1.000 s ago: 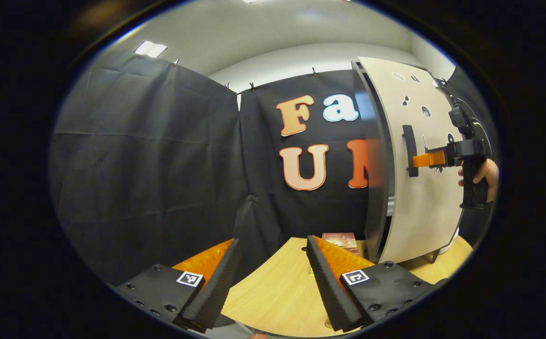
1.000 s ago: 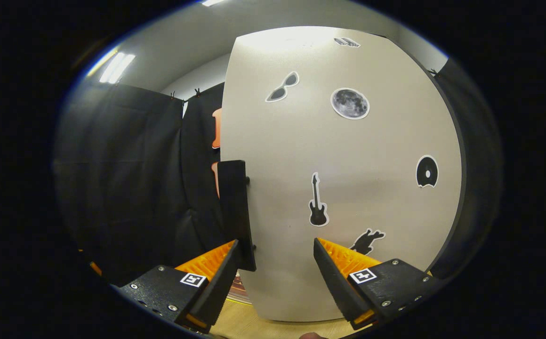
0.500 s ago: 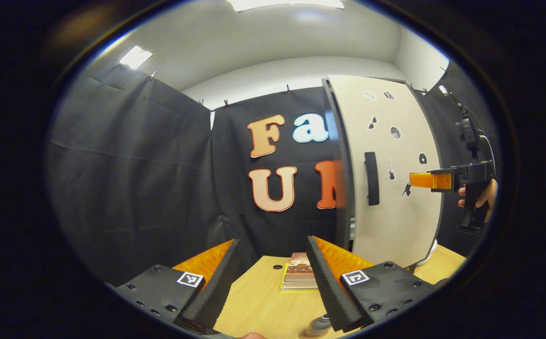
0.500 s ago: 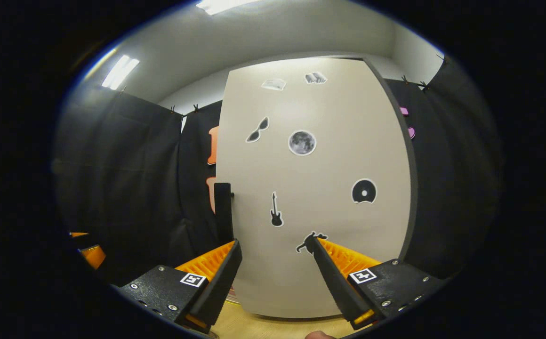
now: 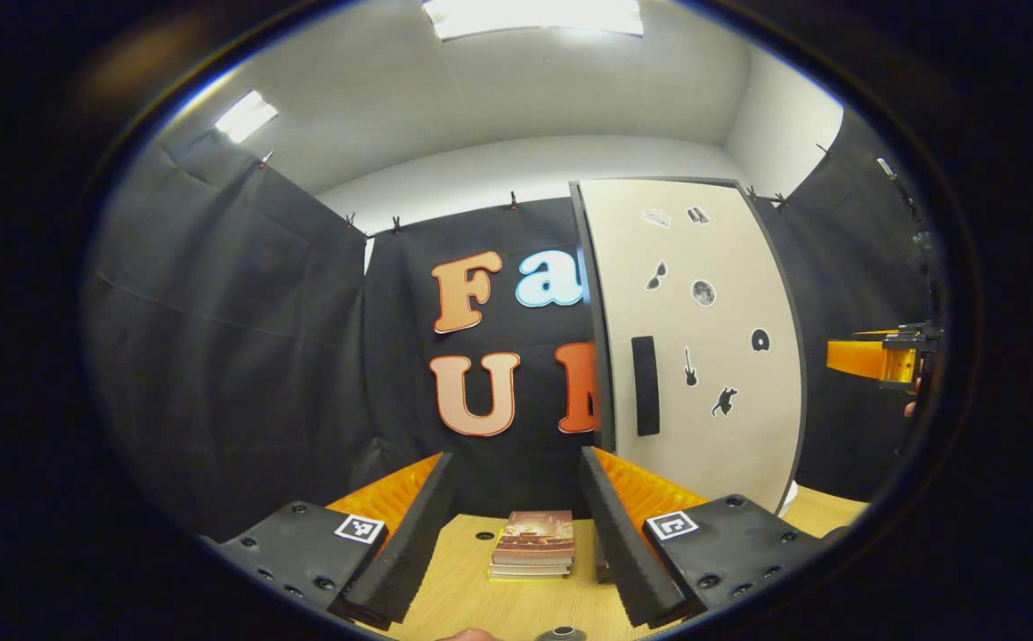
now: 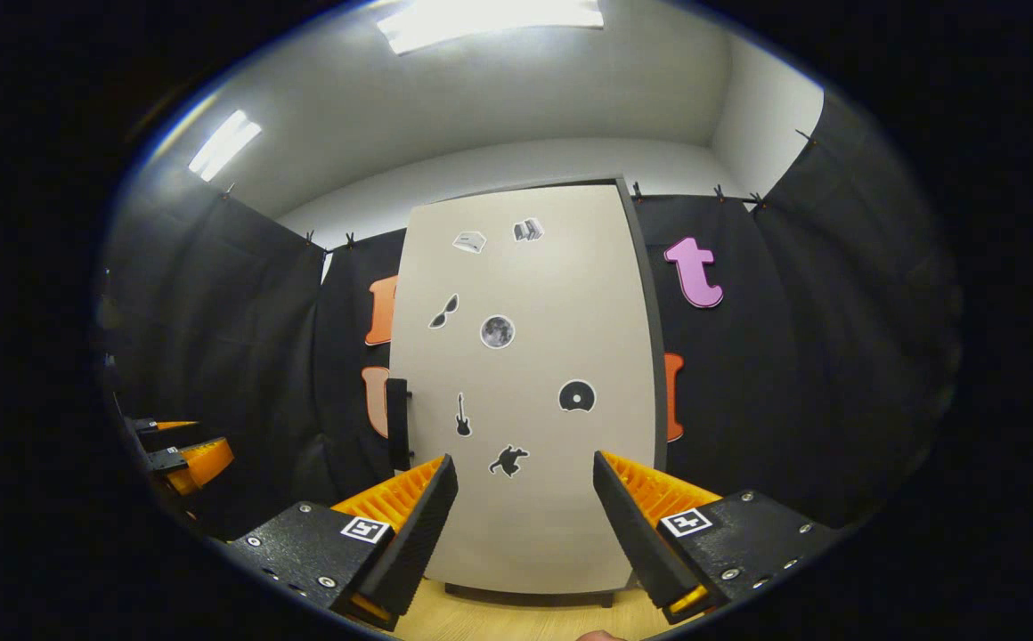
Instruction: Open the cabinet door with the right hand, grasp the bottle in the cabinet with the left hand and place it on the coaster, then close the cabinet door with the right hand.
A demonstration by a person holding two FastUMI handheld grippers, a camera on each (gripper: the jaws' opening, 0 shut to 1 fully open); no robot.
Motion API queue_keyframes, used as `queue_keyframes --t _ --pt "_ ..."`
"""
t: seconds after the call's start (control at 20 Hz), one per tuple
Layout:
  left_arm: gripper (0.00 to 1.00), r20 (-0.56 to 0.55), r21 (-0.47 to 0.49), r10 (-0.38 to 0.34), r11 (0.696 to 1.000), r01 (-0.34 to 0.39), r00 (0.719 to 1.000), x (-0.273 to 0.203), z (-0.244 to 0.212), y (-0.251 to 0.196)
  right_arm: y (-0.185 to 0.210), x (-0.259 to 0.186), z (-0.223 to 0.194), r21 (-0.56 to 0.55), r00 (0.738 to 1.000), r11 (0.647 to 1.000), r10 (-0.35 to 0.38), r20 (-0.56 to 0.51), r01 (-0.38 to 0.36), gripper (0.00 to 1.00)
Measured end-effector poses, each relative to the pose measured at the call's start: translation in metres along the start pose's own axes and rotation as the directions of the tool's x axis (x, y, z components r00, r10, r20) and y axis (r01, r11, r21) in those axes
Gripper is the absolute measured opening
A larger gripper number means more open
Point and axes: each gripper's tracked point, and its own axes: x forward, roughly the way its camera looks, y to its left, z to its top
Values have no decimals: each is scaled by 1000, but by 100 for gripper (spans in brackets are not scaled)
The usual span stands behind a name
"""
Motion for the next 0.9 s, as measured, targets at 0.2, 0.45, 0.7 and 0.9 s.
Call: queue_keyframes --t 0.2,0.45,0.7,0.9 --pt "91 -21 -17 -17 1000 17 1000 6 -8 -12 -13 -30 -7 -32 999 999 -37 -13 37 95" --pt "92 -28 -52 -34 998 32 999 6 -9 -25 -29 -54 -15 -36 995 996 -83 -47 81 95" --pt "92 -39 -53 -57 997 54 998 5 -5 -36 -37 -62 -17 -27 992 993 -114 -56 112 95" --pt "92 -74 -47 -81 996 78 994 4 -10 -46 -39 -63 -27 -25 990 993 -119 -80 118 95"
